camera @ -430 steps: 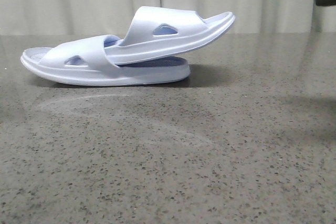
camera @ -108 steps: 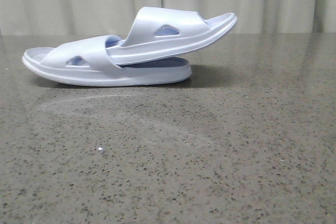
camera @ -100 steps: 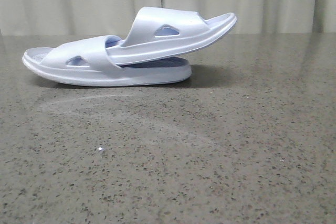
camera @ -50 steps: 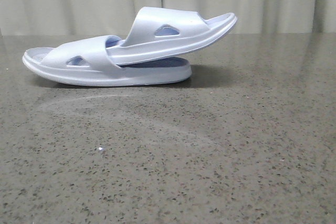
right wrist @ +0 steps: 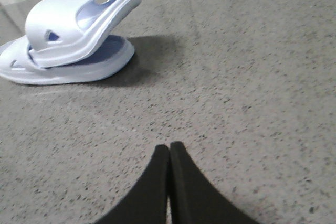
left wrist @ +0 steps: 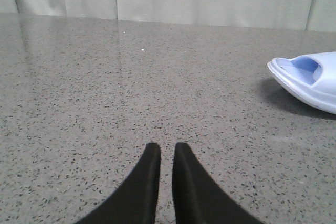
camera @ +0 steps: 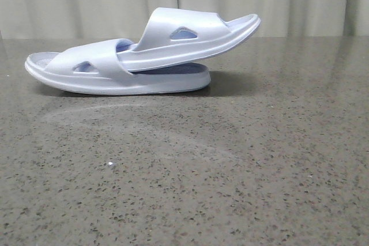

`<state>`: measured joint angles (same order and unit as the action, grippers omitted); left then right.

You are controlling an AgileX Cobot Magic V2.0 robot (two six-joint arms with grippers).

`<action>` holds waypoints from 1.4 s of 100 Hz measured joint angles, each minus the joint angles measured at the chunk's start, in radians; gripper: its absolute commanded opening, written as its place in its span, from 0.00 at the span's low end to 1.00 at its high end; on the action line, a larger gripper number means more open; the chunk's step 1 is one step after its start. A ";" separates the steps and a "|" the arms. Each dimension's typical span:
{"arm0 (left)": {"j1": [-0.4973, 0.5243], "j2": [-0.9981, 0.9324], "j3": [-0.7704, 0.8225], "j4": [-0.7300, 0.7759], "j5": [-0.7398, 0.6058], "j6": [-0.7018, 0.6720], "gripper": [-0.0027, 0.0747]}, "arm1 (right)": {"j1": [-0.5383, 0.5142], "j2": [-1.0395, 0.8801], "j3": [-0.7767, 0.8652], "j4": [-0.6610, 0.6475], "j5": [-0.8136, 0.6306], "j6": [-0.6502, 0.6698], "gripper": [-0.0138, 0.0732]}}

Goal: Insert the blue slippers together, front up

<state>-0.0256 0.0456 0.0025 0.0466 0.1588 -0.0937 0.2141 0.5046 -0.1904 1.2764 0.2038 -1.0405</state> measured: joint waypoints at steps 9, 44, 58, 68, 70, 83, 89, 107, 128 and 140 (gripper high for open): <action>0.000 0.000 0.000 0.000 0.000 0.000 0.05 | 0.000 0.000 0.004 -0.066 -0.051 0.011 0.04; 0.000 0.000 0.000 0.000 0.000 0.000 0.05 | -0.134 -0.141 0.058 -1.075 -0.083 0.872 0.04; 0.000 0.000 0.000 0.000 0.000 0.000 0.05 | -0.177 -0.253 0.162 -1.156 -0.144 0.923 0.04; 0.000 0.000 0.000 0.000 0.000 0.000 0.05 | -0.179 -0.342 0.202 -1.188 -0.138 0.931 0.04; 0.000 0.000 0.000 0.000 0.000 0.000 0.05 | -0.179 -0.362 0.202 -1.195 -0.138 0.931 0.04; 0.000 0.000 0.000 0.000 0.000 0.000 0.05 | -0.184 -0.465 0.202 -1.226 -0.093 0.935 0.04; 0.000 0.000 0.000 0.000 0.000 0.000 0.05 | -0.191 -0.490 0.202 -1.231 -0.057 0.935 0.04; 0.000 0.000 0.000 0.000 0.000 0.000 0.05 | -0.212 -0.512 0.202 -1.237 -0.042 0.935 0.04; 0.000 0.000 0.000 0.000 0.000 0.000 0.05 | -0.212 -0.515 0.202 -1.237 -0.049 0.935 0.04; 0.000 0.000 0.000 0.000 0.000 0.000 0.05 | -0.212 -0.515 0.202 -1.237 -0.050 0.935 0.04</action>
<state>-0.0256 0.0456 0.0025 0.0466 0.1588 -0.0937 0.0026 -0.0101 0.0114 0.0393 0.1534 -0.1053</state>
